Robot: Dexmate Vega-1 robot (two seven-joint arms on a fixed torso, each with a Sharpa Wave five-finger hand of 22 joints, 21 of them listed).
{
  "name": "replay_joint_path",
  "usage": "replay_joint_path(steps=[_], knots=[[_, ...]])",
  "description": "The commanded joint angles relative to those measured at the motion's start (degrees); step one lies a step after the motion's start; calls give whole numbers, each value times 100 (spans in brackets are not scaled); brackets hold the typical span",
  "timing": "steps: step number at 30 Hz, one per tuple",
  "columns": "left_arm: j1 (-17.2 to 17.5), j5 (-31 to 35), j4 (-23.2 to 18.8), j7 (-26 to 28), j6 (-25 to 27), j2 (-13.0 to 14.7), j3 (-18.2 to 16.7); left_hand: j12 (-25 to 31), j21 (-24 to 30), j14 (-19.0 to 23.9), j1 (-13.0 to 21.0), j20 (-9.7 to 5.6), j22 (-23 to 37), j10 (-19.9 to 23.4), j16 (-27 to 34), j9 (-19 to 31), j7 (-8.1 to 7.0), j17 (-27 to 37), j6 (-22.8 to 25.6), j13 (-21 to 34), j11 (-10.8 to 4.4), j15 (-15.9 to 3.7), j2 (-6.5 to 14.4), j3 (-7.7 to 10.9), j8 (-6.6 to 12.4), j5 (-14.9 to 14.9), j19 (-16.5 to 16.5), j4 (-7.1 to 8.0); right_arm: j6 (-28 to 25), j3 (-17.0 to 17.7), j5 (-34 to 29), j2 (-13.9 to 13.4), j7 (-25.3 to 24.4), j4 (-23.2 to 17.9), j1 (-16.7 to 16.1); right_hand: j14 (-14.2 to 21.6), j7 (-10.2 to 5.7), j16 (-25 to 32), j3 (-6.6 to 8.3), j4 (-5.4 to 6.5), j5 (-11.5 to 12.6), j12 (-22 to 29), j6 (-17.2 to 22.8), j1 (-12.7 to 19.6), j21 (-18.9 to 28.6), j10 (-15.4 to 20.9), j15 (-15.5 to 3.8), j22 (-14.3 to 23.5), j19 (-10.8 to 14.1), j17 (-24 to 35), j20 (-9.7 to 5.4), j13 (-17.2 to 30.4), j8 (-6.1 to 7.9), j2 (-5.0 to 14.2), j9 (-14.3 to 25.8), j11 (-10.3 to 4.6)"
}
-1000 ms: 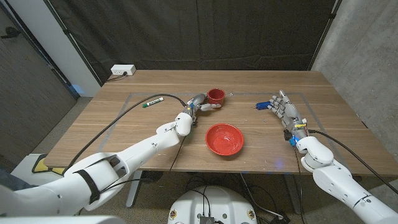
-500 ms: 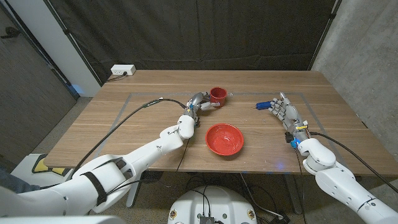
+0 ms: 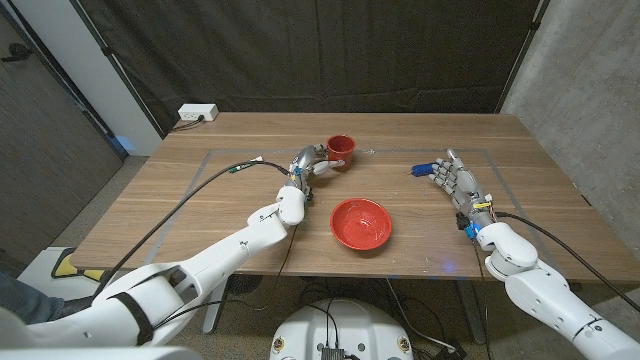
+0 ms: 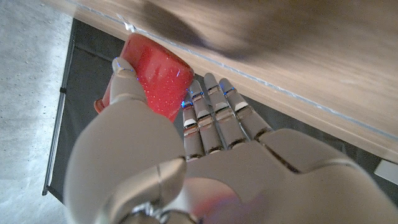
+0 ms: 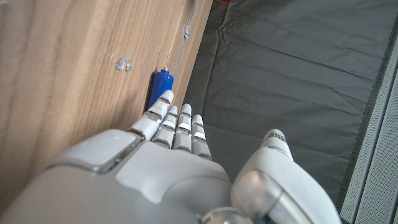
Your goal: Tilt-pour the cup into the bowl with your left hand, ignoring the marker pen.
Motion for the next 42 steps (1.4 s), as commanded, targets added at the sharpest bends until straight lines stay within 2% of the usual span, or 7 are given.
replay_joint_path(steps=[1, 7, 17, 26, 32, 36, 42], knots=[[630, 86, -1289, 382, 627, 627, -543, -25, -22, 80, 652, -282, 18, 417, -39, 17, -303, 5, 1164, 8, -321, -562, 600, 579, 98, -20, -11, 521, 43, -145, -71, 110, 57, 131, 194, 41, -25, 33, -15, 0, 38, 57, 43, 28, 17, 58, -24, 24, 66, 18, 3, 25, 31, 53, 16, -6], [899, 232, -1710, 516, 787, 851, -717, -54, -36, 86, 683, -286, 16, 419, -60, 19, -278, 7, 1144, 10, -289, -565, 620, 637, 63, -19, -22, 535, 25, -189, -141, 127, 0, 89, 260, 40, -20, 31, -15, 0, 38, 55, 42, 29, 17, 56, -23, 24, 66, 18, -1, 25, 30, 55, 16, -11], [1413, 240, -2370, 622, 1015, 1213, -1140, -95, -46, 99, 720, -318, 14, 426, -91, 23, -266, 8, 1140, 14, -239, -551, 607, 717, 18, -21, -4, 556, -96, -118, -259, 19, -198, -212, 235, 39, -15, 29, -18, 1, 37, 53, 47, 27, 16, 53, -24, 24, 68, 18, -5, 25, 30, 57, 16, -9], [1806, 268, -2741, 853, 1228, 1290, -1393, -138, -58, 109, 722, -335, 11, 420, -117, 25, -260, 8, 1146, 17, -230, -530, 561, 756, -22, -33, 8, 583, -36, -19, -110, -39, -11, -117, 220, 40, -5, 28, -20, -1, 37, 51, 49, 28, 15, 52, -28, 24, 69, 18, -7, 25, 30, 58, 16, -13], [1978, 446, -3063, 907, 1322, 1433, -1476, -168, -74, 100, 719, -335, 10, 418, -139, 27, -260, 7, 1147, 20, -246, -522, 534, 778, -55, -41, 3, 601, -35, 82, -97, -165, 26, -262, 96, 37, -2, 26, -21, -2, 37, 50, 43, 29, 15, 51, -31, 24, 70, 18, -10, 25, 27, 59, 16, -10], [2139, 452, -3267, 865, 1247, 1590, -1598, -178, -82, 94, 718, -340, 10, 429, -149, 27, -261, 8, 1164, 21, -267, -522, 527, 791, -64, -44, 0, 610, 44, 101, -223, -107, -158, -392, -27, 33, -3, 24, -23, -1, 37, 51, 43, 27, 14, 53, -29, 24, 69, 18, -11, 25, 26, 59, 16, -7], [2560, 420, -3548, 854, 1022, 1900, -1870, -197, -93, 100, 716, -349, 11, 451, -159, 29, -261, 9, 1185, 23, -264, -538, 510, 812, -88, -51, 7, 627, 59, 2, -383, 47, -363, -418, -67, 36, -3, 25, -25, -1, 37, 50, 46, 26, 14, 53, -32, 24, 71, 18, -10, 25, 27, 59, 16, -9]])
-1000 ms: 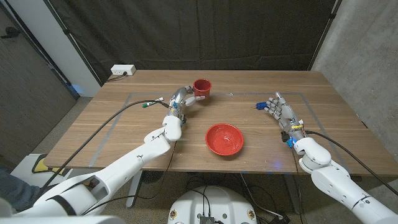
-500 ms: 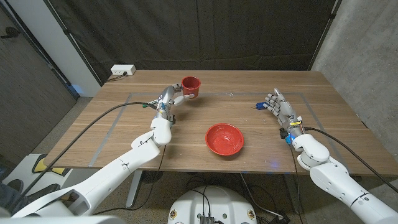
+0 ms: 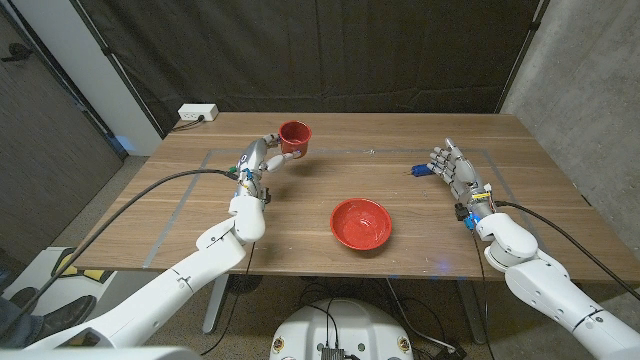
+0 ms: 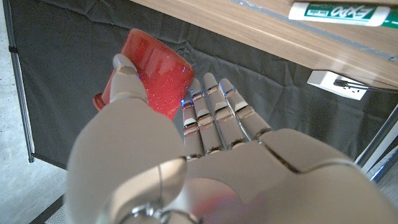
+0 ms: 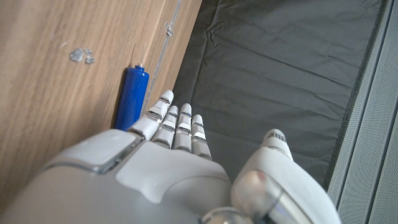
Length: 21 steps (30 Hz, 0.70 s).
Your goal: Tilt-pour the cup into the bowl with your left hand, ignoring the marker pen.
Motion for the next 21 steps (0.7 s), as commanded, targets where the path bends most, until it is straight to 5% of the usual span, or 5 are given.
replay_joint_path(steps=[1, 21], knots=[[675, 63, -594, 31, -194, 493, -435, -22, -18, 37, 618, -345, 10, 296, -22, 27, -305, 10, 1045, 25, -296, -534, 605, 745, -25, 31, 5, 700, 70, -50, -214, 157, -271, -138, -147, 37, -6, 24, -25, -1, 37, 50, 45, 27, 14, 53, -29, 24, 41, 18, 22, 25, 26, 59, 16, -5], [1604, 523, -1149, 117, -546, 867, -867, -103, -76, -20, 617, -320, 11, 253, -62, 32, -340, 11, 1013, 31, -304, -542, 561, 800, -128, 16, -36, 736, 308, -132, -419, 411, -449, -52, -72, 50, -4, 27, -26, -5, 38, 50, 49, 33, 14, 61, -44, 24, 48, 17, 23, 25, 26, 65, 16, -29]])
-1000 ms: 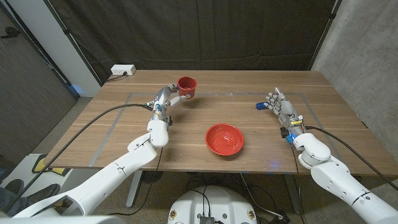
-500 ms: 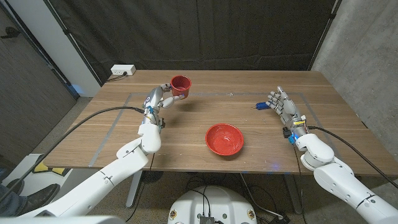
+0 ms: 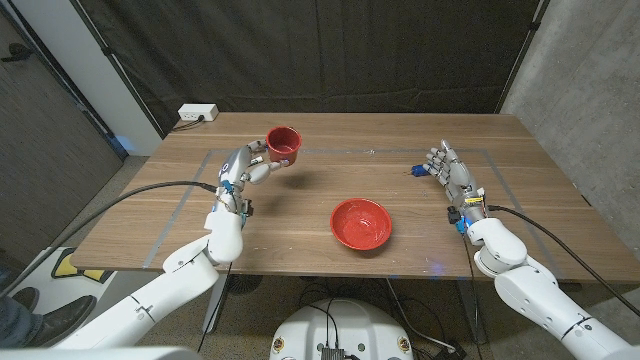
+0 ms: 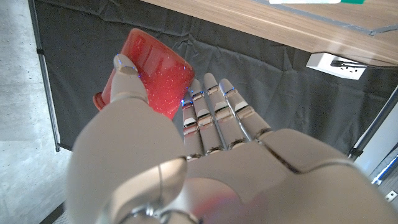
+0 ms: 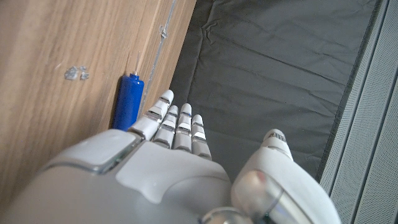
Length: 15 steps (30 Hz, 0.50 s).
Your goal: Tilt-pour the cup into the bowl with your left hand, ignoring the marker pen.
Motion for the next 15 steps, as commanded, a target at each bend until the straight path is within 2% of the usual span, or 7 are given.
replay_joint_path(steps=[1, 11, 15], knots=[[427, 420, -284, 29, -146, 181, -157, -19, -15, -20, 615, -321, 11, 256, -21, 32, -336, 12, 973, 32, -285, -540, 560, 783, -18, 16, -37, 756, 163, 28, -81, 113, -94, 37, -22, 20, -8, 26, -26, -5, 38, 52, 48, 34, 14, 44, -16, 24, 49, 17, 23, 25, 25, 66, 16, 2], [188, 1335, -290, 70, -173, 235, 114, -39, -40, -43, 604, -315, 11, 248, -28, 34, -350, 12, 981, 34, -303, -538, 544, 797, -50, 10, -55, 774, 364, 124, -96, 122, -52, 42, -123, 24, -8, 26, -26, -8, 38, 51, 54, 39, 15, 43, -20, 24, 53, 16, 22, 25, 27, 68, 16, 1], [75, 1504, -255, -43, -221, 240, 212, -41, -47, -32, 600, -321, 11, 261, -23, 35, -368, 12, 995, 35, -333, -561, 537, 803, -58, 8, -53, 779, 390, 167, -83, 102, -41, 14, -200, 25, -15, 26, -27, -10, 38, 51, 56, 40, 15, 45, -18, 24, 55, 16, 22, 25, 27, 68, 16, -3]])
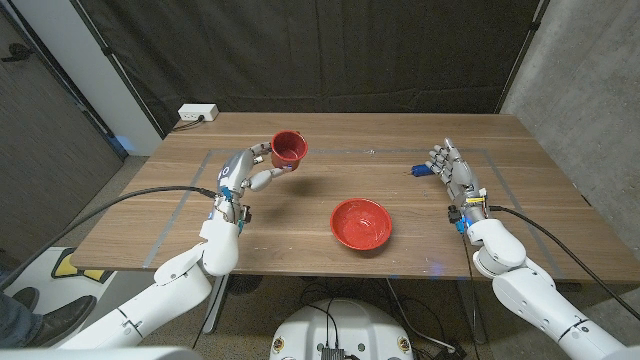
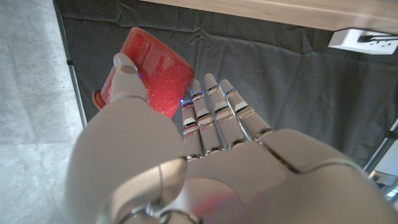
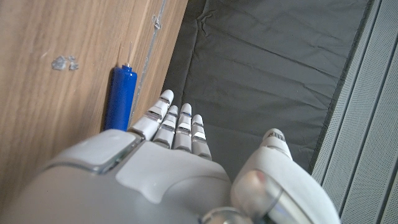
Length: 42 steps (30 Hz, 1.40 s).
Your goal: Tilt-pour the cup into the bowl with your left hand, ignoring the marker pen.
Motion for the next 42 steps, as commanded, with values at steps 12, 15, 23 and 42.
replay_joint_path(steps=[12, 15, 23, 42], knots=[[-460, 1212, 7, -270, -317, 156, 504, -30, -35, -53, 561, -326, 10, 272, -9, 36, -357, 11, 966, 2, -306, -551, 558, 825, -56, 2, -17, 790, 359, 279, -87, 9, -51, -129, -312, 21, -10, 23, -30, -11, 38, 47, 56, 11, 13, 40, -22, 24, 35, 16, 1, 25, 26, 37, 17, -13], [-447, 1307, -34, -277, -328, 175, 514, -33, -41, -54, 562, -326, 11, 273, -8, 36, -360, 12, 973, 2, -321, -559, 557, 832, -62, 2, -20, 793, 386, 284, -91, 27, -23, -108, -292, 19, -9, 22, -31, -11, 38, 48, 60, 12, 13, 43, -22, 24, 35, 16, 2, 25, 28, 38, 17, -7], [-275, 1547, -256, -291, -247, 298, 446, -37, -54, -64, 562, -331, 11, 280, -10, 38, -368, 12, 995, 3, -318, -555, 551, 846, -76, -1, -19, 800, 369, 232, -64, 43, 119, -11, -134, 18, -11, 21, -31, -13, 39, 51, 62, 15, 11, 53, -25, 24, 31, 16, 0, 25, 28, 39, 17, -4], [-130, 2294, -474, -167, -212, 540, 384, -48, -89, -69, 555, -335, 13, 283, -6, 38, -385, 10, 1026, 4, -359, -582, 527, 872, -115, -9, -28, 818, 301, 67, -24, 52, 341, 166, 219, 21, -26, 22, -36, -12, 39, 48, 61, 14, 9, 50, -21, 24, 30, 17, -3, 25, 26, 42, 18, -3]])
